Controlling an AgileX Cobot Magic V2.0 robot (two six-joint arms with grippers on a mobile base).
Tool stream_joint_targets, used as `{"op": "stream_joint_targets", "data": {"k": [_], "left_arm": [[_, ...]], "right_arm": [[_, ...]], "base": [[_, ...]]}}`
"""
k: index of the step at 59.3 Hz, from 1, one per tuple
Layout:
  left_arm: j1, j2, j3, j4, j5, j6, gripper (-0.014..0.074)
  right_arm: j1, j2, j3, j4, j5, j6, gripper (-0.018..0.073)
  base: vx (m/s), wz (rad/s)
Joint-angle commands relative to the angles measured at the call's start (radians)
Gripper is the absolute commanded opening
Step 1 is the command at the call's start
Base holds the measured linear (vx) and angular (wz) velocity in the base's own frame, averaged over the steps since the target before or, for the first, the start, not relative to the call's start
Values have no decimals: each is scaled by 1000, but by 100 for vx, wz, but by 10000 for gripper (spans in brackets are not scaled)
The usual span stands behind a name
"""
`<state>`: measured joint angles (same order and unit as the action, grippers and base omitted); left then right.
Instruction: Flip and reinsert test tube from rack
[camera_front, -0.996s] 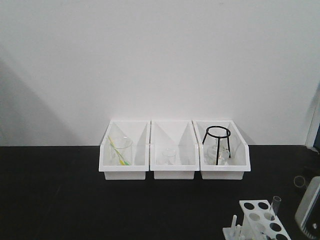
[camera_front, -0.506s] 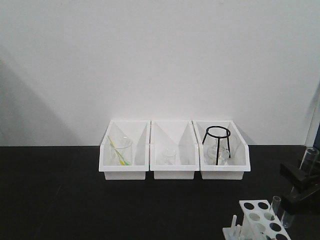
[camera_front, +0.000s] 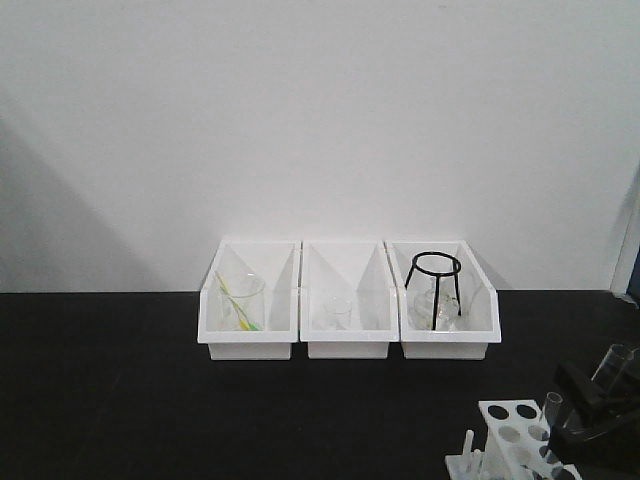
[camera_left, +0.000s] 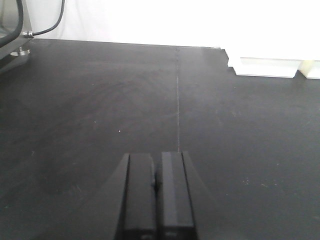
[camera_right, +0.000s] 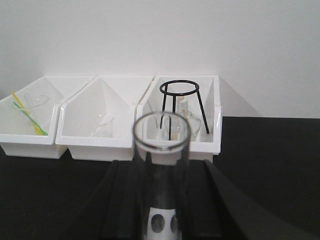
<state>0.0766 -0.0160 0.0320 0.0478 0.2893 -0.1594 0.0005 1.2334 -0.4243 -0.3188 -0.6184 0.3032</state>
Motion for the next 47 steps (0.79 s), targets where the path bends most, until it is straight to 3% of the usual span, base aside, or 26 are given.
{"op": "stream_joint_targets", "data": {"k": [1, 18, 30, 47], "left_arm": [[-7, -11, 0, -4, -86, 0, -6], [-7, -11, 0, -4, -86, 0, -6], [-7, -11, 0, -4, -86, 0, -6], [-7, -11, 0, -4, -86, 0, -6]], "right_arm": [[0, 4, -27, 19, -142, -21, -9], [0, 24, -27, -35, -146, 20, -9], [0, 26, -27, -143, -88, 109, -9], [0, 50, -27, -145, 12, 88, -9]], "base": [[0, 0], [0, 0], [0, 0], [0, 0]]}}
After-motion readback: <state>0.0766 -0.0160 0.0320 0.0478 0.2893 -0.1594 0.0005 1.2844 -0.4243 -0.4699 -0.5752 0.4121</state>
